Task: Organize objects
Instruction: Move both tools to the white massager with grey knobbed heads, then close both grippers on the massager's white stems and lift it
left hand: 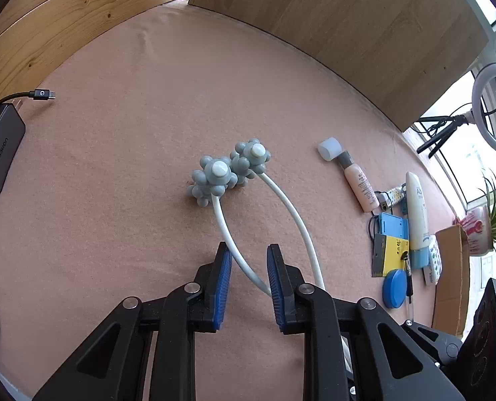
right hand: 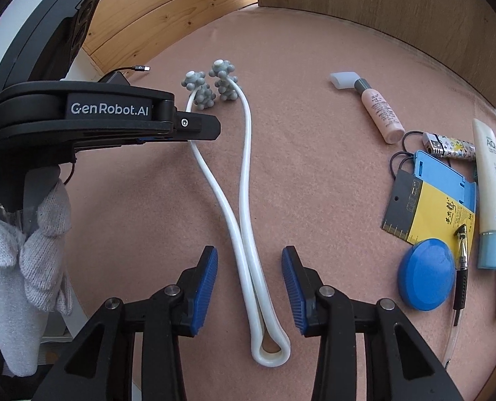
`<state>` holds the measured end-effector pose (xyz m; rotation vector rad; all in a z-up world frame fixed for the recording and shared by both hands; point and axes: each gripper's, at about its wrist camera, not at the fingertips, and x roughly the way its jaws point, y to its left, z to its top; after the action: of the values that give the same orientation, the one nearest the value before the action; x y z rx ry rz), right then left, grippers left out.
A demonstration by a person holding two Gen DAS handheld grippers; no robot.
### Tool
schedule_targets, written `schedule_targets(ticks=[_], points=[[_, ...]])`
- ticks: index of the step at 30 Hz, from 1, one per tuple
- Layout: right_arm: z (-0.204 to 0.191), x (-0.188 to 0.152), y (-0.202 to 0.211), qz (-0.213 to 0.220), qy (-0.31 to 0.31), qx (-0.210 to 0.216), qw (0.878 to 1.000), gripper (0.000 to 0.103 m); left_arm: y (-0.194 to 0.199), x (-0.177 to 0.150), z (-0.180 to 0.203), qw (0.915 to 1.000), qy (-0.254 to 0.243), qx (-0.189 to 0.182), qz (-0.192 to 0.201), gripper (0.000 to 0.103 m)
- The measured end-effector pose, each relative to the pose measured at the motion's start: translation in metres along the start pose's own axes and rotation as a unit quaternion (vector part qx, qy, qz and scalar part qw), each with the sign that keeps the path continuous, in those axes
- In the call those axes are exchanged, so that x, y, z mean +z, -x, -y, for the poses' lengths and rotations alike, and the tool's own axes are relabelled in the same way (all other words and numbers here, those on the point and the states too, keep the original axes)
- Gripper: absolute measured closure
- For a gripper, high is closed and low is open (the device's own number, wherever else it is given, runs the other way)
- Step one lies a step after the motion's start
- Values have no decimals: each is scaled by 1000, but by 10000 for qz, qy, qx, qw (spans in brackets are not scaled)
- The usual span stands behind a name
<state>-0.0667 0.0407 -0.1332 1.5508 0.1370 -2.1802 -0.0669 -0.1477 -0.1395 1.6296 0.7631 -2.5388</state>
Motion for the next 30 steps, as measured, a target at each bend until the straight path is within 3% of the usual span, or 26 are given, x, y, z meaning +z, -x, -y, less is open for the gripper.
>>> schedule_targets(ticks=[7, 16, 24, 30], points=[[-4, -1, -2, 47, -34, -132, 9999, 87, 0, 0, 1, 10000, -52, 10, 43, 85], [-5, -17, 23, 298, -56, -151, 9994, 90, 14, 4, 20, 9994, -272, -94, 212, 86], [10, -28, 67, 723, -369, -230, 9964, 91, 32, 8, 76, 9955, -733, -438, 405, 87], [45, -45, 108, 1041, -738, -500, 9906, 91, 31, 6, 145, 9883, -1217, -819, 426, 87]])
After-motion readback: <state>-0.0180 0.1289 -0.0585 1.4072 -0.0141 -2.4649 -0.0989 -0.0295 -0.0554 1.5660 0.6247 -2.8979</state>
